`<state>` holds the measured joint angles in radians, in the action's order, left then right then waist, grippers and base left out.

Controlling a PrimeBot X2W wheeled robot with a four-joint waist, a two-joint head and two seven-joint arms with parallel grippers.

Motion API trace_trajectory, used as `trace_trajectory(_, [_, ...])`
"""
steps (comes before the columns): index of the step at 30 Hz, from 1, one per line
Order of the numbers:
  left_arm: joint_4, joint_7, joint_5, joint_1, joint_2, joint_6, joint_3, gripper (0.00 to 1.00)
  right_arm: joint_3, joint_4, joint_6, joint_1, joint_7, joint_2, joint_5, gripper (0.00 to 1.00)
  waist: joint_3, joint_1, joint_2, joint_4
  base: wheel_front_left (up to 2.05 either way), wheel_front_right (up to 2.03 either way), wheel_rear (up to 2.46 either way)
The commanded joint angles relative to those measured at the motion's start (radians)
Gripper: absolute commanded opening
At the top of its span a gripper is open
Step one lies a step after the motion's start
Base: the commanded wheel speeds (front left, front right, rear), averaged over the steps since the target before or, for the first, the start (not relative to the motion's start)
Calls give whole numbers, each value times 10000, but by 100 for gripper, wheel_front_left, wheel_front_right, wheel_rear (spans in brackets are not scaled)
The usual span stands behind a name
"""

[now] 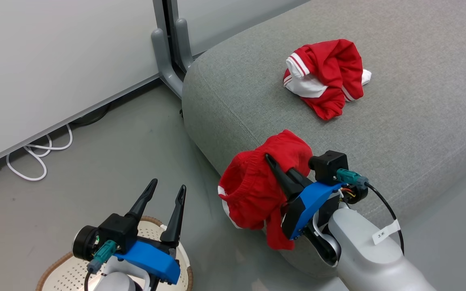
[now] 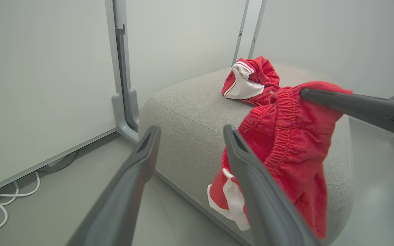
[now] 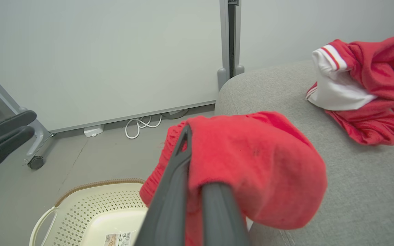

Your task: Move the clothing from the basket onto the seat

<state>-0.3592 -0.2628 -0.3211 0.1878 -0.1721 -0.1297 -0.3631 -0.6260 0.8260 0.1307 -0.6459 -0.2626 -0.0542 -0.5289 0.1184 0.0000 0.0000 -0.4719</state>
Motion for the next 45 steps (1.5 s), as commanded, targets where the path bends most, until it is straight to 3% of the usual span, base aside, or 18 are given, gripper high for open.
trace_trajectory(1, [-13, -29, 72, 167, -37, -9, 0, 100, 46, -61, 1, 133, -31, 39, 71, 0, 20, 0, 0, 6, 0, 0, 0])
trace_trajectory(8, [134, -29, 123, 281, -116, -9, 13, 100, 587, -227, 1, -285, -31, 42, 178, 0, 295, 0, 0, 8, 0, 0, 0])
trace_trajectory(14, [362, -29, 331, 458, -253, -9, -9, 100, 1826, -668, 1, -956, -31, -238, 349, 0, 792, 0, 0, 94, 0, 0, 0])
trace_trajectory(21, [698, -29, 503, 905, -579, -9, -167, 100, 3007, -853, 1, -2251, 56, -1366, 737, 0, 1717, 0, 0, 355, 0, 0, 0])
trace_trajectory(29, [1220, -29, 606, 1432, -992, -9, -388, 100, 4243, -1094, 1, -3628, 572, -2612, 145, 0, 2861, 0, 0, 708, 0, 0, 0])
trace_trajectory(37, [1903, -25, 914, 2310, -1377, -7, -491, 100, 5618, -1701, 1, -4545, 588, -4307, -14, 0, 4466, 0, 0, 1324, 0, 0, 0])
trace_trajectory(45, [3075, 232, 1244, 2904, -1870, 59, -436, 100, 7122, -1332, 1, -4342, 202, -4526, 299, 0, 5949, 0, 0, 1832, 0, 0, 0])
